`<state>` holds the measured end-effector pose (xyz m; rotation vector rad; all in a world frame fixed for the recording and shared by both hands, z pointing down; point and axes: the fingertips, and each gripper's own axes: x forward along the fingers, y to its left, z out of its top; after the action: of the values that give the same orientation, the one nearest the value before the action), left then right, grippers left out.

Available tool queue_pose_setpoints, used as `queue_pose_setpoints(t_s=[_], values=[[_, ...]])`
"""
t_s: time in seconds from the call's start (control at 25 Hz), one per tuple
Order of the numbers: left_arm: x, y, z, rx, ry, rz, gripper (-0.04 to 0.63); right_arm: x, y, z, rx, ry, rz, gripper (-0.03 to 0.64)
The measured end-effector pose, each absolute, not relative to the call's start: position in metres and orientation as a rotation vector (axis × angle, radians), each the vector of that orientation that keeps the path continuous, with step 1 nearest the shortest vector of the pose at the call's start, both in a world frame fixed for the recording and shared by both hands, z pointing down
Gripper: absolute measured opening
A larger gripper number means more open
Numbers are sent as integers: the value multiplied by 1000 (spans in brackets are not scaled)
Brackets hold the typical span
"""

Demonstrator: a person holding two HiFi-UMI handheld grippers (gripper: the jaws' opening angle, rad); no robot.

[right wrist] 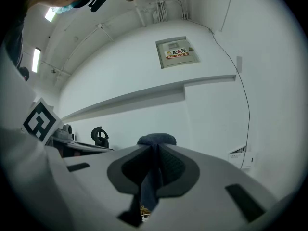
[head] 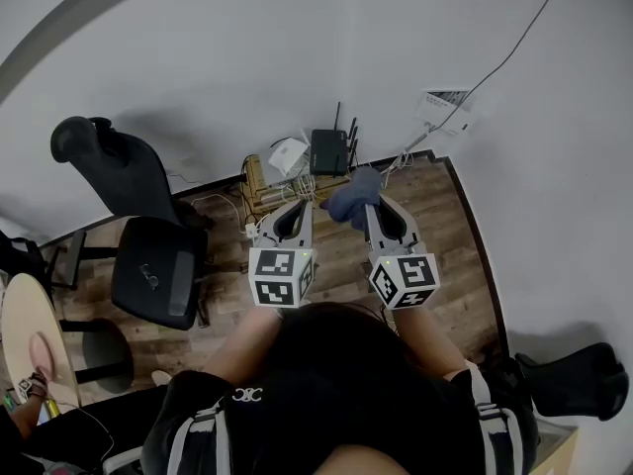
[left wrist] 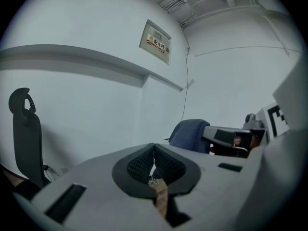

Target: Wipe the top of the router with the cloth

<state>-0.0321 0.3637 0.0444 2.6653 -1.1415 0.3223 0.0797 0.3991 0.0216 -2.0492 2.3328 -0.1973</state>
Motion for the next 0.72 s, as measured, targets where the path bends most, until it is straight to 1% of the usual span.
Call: queue_pose_setpoints(t_s=[0.36, 0.72], values=[[-56, 347, 47, 2678, -1098, 310, 3, 51, 382, 23, -2083, 2347, -187, 21], [-72, 336, 65, 2657, -1048, 309, 3, 40, 379, 49, -2160, 2362, -225, 21]])
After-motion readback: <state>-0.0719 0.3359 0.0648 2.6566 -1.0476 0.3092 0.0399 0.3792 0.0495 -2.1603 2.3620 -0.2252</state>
